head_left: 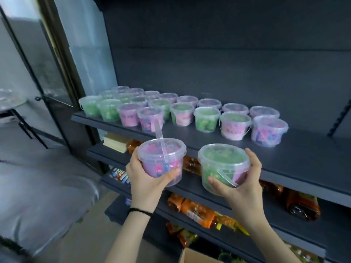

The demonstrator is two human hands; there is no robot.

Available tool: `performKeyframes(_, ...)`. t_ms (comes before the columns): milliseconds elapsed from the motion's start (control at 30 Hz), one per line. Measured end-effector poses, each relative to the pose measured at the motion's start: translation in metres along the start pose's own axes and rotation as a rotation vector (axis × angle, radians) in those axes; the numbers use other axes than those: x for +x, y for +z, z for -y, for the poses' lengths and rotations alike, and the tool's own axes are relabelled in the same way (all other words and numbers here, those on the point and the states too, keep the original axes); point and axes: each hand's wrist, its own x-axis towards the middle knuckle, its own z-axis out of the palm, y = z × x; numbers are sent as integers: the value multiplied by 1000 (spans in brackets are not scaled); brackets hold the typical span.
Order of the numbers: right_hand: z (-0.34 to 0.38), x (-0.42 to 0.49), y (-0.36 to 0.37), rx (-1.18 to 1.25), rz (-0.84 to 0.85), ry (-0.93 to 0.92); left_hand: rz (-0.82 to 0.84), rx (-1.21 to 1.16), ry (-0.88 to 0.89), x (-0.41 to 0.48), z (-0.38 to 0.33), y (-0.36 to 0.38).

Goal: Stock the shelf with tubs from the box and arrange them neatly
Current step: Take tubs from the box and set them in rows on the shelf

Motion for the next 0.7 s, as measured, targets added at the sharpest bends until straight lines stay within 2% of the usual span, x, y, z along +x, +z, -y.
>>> performKeyframes(367, -35, 111, 85, -185, -177, 104, 96, 24, -2, 136, 51, 71)
performKeyframes(567, -59, 140, 105, -257, -226, 142, 96, -79, -86, 156, 78, 100)
performKeyframes(700, -62, 150, 111, -357, -240, 189, 77, 58, -80, 160, 85, 110)
